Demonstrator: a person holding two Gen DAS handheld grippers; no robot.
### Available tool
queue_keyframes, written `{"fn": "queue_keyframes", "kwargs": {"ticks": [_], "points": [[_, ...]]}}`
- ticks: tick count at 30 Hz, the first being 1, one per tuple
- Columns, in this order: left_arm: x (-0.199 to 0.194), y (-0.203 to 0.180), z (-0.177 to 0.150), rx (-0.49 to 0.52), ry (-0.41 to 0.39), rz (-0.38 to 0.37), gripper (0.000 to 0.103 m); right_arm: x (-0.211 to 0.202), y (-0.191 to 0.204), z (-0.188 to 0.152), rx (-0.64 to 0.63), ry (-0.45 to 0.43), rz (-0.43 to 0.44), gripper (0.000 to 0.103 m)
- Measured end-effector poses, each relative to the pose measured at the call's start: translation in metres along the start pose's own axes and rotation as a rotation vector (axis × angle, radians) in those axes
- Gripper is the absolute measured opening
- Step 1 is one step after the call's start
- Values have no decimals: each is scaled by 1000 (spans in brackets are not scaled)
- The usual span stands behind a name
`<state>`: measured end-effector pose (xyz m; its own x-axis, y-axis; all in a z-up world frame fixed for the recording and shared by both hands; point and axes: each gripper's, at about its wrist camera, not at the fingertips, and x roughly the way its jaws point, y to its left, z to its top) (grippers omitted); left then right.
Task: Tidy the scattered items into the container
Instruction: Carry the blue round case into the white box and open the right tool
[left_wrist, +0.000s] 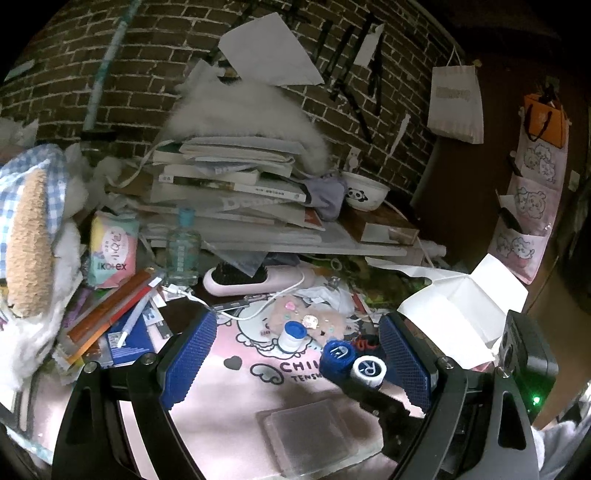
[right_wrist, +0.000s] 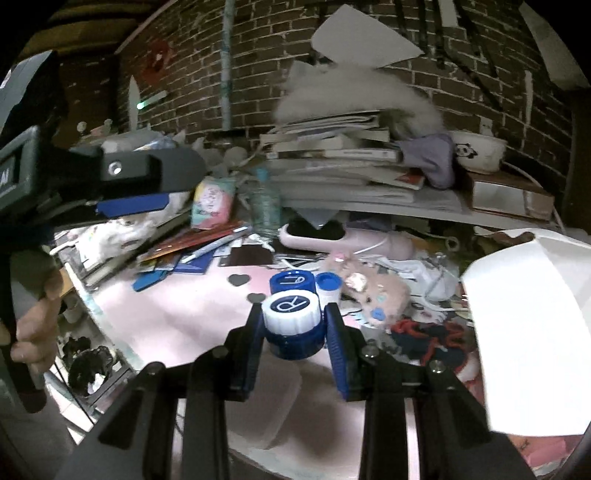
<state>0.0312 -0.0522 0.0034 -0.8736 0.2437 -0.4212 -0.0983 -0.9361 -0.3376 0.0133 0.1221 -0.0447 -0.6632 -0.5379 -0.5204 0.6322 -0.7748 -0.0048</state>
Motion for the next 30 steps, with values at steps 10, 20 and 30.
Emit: {"fn": "queue_keyframes", "kwargs": {"ticks": [10, 20, 30], "points": [[-10, 5, 1, -14, -18, 15, 88, -10, 12, 12, -49, -51, 5, 29], [2, -7, -2, 9, 16, -14, 88, -81, -69, 44, 32, -129, -128, 28], [15, -24, -5, 26, 45, -35, 88, -134, -152, 48, 84, -80, -312, 10]]}}
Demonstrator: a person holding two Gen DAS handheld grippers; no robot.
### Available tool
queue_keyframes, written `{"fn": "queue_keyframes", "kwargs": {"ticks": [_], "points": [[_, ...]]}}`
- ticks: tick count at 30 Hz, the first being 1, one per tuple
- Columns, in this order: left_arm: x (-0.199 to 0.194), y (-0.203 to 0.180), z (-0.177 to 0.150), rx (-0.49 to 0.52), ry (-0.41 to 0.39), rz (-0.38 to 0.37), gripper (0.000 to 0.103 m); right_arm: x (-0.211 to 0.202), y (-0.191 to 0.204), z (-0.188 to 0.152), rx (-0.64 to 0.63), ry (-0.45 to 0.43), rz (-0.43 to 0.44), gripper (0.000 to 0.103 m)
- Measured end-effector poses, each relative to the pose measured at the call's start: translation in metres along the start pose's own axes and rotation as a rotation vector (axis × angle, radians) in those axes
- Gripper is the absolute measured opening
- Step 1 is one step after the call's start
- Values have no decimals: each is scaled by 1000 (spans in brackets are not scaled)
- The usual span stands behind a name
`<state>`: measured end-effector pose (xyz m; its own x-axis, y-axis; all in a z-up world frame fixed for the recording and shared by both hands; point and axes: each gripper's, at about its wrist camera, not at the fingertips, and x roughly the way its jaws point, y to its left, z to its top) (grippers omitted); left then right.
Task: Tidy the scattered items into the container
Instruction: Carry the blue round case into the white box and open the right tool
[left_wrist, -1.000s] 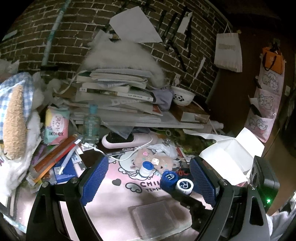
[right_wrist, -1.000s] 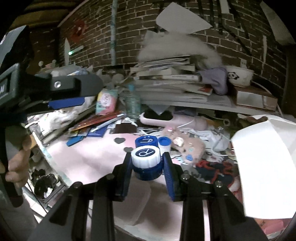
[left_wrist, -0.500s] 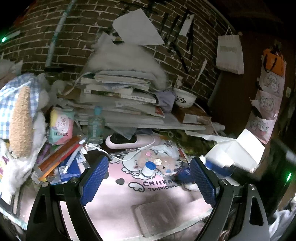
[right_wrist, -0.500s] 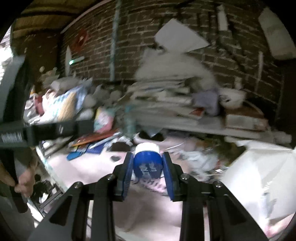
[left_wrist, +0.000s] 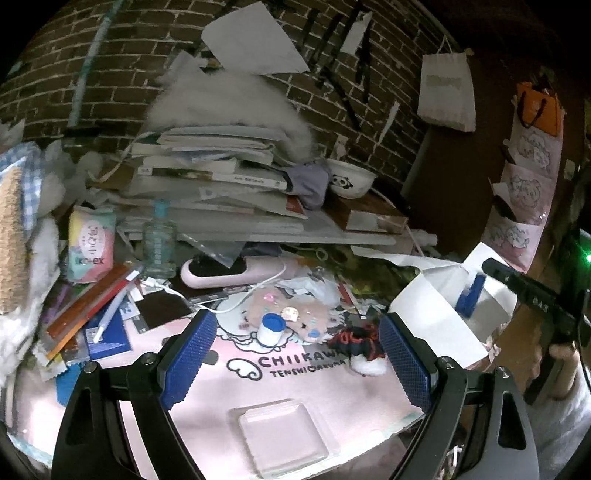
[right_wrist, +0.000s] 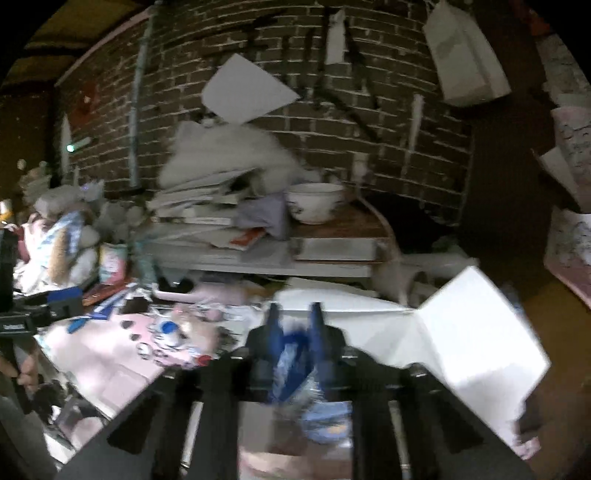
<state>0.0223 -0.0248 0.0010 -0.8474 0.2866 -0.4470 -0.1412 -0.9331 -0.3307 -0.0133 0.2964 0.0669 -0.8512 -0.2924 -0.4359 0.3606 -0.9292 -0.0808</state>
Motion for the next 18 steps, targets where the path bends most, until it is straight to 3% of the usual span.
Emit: {"fn": "queue_keyframes", "kwargs": {"ticks": [7, 18], "points": [[4, -6, -1, 7, 10, -1, 88, 27, -25, -23, 19, 149, -10, 10], [10, -9, -5, 17, 47, 2, 88, 46, -20, -30, -5, 251, 11, 10]]}}
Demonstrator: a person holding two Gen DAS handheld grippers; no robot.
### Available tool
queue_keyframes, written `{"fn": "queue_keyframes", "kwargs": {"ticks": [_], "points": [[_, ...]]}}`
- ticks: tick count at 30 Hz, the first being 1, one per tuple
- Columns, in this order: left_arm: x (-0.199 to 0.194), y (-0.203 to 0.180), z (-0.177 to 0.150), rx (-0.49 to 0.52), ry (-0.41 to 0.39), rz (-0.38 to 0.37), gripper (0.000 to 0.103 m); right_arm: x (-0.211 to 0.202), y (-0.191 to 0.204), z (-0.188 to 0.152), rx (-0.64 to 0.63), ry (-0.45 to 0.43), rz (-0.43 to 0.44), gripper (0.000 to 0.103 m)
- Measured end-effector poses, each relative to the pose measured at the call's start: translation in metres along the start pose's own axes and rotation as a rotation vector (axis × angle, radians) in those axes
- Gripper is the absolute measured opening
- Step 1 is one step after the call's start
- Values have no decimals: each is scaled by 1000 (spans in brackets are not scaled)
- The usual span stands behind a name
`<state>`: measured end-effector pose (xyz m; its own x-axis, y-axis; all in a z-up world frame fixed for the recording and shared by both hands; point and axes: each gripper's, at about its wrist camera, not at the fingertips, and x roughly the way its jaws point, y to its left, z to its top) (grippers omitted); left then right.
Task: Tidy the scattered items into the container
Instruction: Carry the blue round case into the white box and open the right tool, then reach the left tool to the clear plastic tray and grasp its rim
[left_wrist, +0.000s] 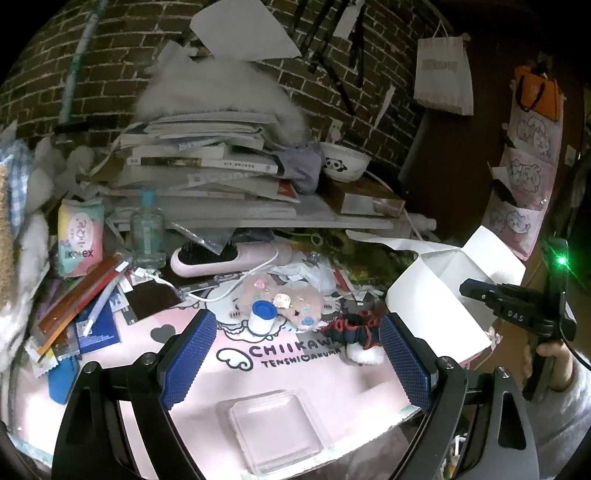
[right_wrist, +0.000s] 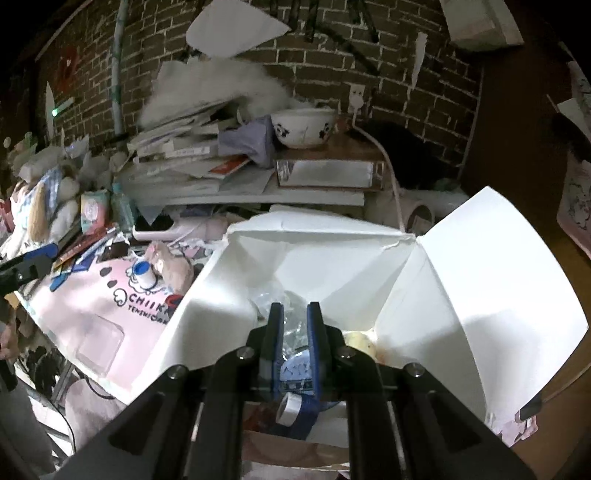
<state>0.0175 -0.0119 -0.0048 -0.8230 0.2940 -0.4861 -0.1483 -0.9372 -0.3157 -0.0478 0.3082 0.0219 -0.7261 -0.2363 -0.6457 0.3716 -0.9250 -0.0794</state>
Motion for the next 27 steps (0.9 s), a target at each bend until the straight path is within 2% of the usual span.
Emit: {"fn": "queue_keyframes", "kwargs": {"ticks": [5, 14, 16, 18, 20, 24, 26, 27], "points": [[0, -1, 0, 0, -1, -1, 88, 5, 2, 0, -9, 39, 3, 10], [2, 4, -10, 12, 36, 26, 88, -2, 4, 2, -10, 10, -4, 13], [1, 6, -18, 17, 50, 30, 88, -5, 8, 4, -10, -8, 2, 21], [0, 7, -26, 31, 64, 19, 88, -10, 13, 8, -12, -38, 15, 33], [-3, 7, -36, 57, 83, 6, 88, -14, 20, 11, -20, -67, 22, 35], [0, 3, -55, 83, 136, -1, 88, -23, 38, 19, -36, -128, 69, 54], [4, 0, -63, 74, 155, 0, 88, -26, 50, 22, -54, -153, 82, 56], [7, -2, -67, 69, 160, 0, 88, -29, 58, 24, -69, -171, 92, 60]]}}
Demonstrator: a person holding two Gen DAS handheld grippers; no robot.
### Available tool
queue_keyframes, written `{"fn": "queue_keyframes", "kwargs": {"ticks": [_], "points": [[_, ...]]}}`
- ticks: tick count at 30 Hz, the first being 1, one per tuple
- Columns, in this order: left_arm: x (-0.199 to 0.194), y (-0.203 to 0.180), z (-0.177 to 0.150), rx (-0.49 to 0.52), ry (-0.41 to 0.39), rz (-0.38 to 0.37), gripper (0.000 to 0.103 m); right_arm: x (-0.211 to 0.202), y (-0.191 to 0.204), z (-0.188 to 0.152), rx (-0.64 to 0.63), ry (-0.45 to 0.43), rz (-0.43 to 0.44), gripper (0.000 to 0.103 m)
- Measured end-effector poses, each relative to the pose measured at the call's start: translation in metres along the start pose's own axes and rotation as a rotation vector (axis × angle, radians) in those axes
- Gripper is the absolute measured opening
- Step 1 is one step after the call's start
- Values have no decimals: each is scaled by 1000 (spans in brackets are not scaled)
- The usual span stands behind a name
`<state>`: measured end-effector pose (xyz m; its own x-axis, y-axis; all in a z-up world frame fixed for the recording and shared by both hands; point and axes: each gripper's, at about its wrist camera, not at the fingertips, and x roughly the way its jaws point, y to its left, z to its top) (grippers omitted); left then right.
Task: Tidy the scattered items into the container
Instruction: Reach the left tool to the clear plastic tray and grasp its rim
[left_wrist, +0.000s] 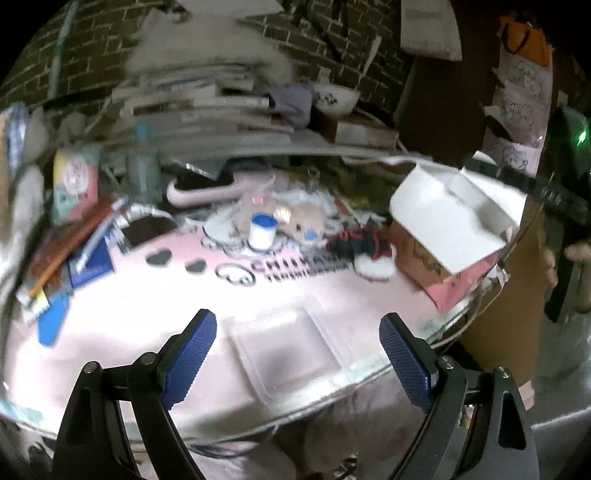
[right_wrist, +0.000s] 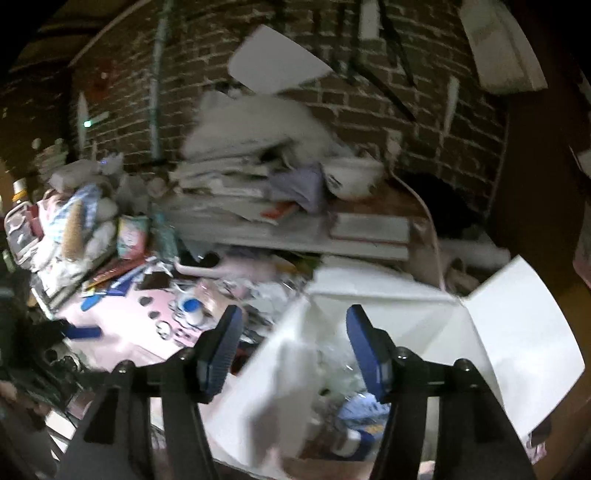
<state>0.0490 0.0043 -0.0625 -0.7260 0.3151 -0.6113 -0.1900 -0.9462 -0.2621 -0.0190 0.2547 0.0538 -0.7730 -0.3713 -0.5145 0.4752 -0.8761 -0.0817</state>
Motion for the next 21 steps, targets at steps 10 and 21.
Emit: {"fn": "queue_keyframes", "kwargs": {"ticks": [10, 21], "points": [[28, -19, -21, -6, 19, 113, 89, 15, 64, 9, -59, -51, 115, 74], [51, -19, -26, 59, 26, 284, 88, 47, 101, -8, -64, -5, 175, 74]]}}
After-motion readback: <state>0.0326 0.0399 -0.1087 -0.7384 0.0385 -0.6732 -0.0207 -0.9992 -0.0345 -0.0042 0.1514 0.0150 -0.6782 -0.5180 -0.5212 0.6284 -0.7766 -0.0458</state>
